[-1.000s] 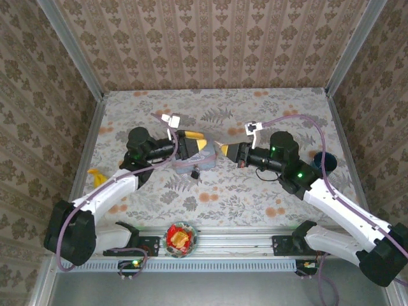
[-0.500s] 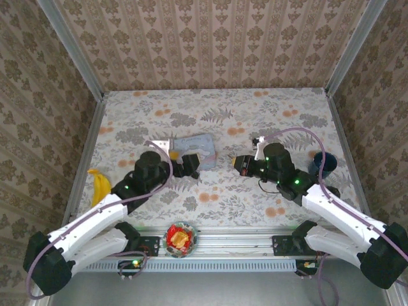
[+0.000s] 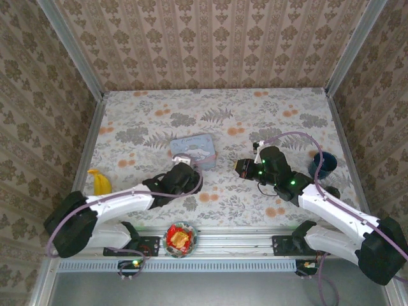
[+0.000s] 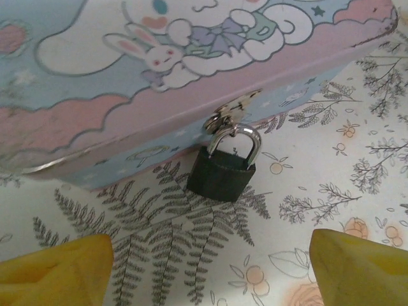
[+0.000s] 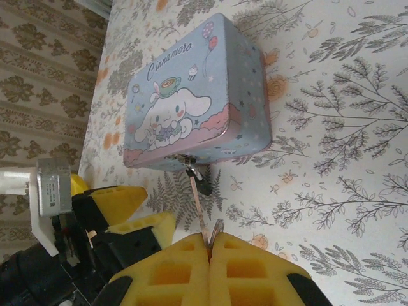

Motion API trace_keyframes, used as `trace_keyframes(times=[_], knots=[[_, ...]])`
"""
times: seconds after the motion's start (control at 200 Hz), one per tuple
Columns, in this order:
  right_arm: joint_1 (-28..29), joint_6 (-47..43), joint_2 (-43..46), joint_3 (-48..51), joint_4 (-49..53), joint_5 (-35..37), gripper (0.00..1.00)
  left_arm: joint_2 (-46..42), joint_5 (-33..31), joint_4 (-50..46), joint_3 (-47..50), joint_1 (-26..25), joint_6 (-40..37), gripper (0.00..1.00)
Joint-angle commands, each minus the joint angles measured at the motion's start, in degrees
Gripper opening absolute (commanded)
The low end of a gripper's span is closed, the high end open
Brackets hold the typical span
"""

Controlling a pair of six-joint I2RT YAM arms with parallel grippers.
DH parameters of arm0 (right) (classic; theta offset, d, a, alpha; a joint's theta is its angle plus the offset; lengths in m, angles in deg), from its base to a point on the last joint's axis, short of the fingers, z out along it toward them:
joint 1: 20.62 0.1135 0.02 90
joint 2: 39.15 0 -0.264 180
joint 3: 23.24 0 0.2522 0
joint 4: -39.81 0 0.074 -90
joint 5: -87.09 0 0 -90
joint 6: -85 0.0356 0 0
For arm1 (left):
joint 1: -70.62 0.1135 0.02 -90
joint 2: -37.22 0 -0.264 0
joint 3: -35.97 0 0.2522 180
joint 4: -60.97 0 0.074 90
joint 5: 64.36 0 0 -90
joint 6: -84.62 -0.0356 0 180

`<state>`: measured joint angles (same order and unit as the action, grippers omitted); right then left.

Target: Unlock a padlock with a key

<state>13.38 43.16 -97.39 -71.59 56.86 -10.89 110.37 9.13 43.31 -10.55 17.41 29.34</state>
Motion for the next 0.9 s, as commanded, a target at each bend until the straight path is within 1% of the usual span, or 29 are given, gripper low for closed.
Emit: trace_keyframes(times=[0.0, 0.125, 0.24, 0.425, 0.645, 0.895], knots=[[-0.3, 1.0, 0.3, 1.1, 0.0, 3.7, 0.00, 3.2, -0.3, -1.8, -3.6, -0.2, -1.2, 0.78], [-0.5, 1.0, 1.0, 2.0, -0.6, 4.3, 0.00, 6.9, 0.1, -2.4, -5.2, 0.8, -1.2, 0.77], [-0.6, 1.5, 1.4, 2.5, -0.4, 5.5, 0.00, 10.1, -0.2, -2.3, -6.9, 2.3, -2.9, 0.77], [-0.7, 1.2, 2.3, 2.9, -0.8, 7.0, 0.00, 14.0, -2.1, -1.2, -9.6, 3.4, -5.6, 0.66], [-0.7, 1.3, 2.4, 3.6, -1.0, 9.4, 0.00, 17.2, -2.0, 0.6, -11.1, 5.5, -5.8, 0.62], [-0.8, -0.3, -0.3, 2.3, -0.8, 8.6, 0.00, 19.6, -1.3, 1.9, -12.1, 6.1, -4.6, 0.60]])
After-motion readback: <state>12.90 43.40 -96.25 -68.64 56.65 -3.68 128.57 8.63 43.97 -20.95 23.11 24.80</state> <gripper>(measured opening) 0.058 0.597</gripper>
